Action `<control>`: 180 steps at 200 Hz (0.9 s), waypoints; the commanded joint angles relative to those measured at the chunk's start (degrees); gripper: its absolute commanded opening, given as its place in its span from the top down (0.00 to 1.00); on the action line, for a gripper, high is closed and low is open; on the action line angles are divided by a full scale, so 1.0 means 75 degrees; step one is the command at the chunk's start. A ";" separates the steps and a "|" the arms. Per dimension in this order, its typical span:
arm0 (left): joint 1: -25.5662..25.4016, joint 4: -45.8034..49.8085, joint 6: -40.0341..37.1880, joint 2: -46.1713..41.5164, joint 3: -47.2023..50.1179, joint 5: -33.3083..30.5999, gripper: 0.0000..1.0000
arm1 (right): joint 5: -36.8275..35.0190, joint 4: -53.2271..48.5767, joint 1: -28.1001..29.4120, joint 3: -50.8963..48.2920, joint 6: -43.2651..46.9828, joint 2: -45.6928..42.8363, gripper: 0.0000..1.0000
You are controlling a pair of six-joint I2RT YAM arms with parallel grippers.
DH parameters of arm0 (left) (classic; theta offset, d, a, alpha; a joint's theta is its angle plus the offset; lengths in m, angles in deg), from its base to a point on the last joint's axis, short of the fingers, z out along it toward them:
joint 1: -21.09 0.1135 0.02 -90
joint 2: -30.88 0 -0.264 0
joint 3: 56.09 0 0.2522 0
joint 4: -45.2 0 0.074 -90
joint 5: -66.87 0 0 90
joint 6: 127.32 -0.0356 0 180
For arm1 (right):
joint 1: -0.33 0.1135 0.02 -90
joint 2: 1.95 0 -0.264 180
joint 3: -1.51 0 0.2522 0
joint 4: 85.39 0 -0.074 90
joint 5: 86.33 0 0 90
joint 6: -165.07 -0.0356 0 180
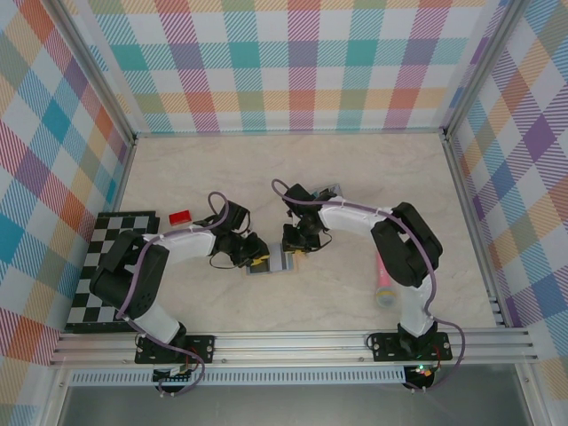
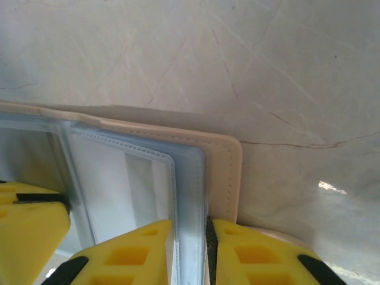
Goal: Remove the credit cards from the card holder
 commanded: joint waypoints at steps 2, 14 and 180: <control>0.0067 0.0340 0.0006 0.0143 0.0029 -0.0197 0.80 | 0.0186 -0.0199 0.0014 0.0224 0.0055 0.0160 0.77; 0.0065 0.0358 0.0003 0.0146 0.0035 -0.0208 0.80 | 0.0332 -0.0125 0.0021 0.0225 0.0090 0.0174 0.77; 0.0066 0.0497 -0.0067 0.0147 0.0021 -0.0303 0.83 | 0.0579 0.0431 0.0025 -0.0177 0.0375 -0.0299 0.84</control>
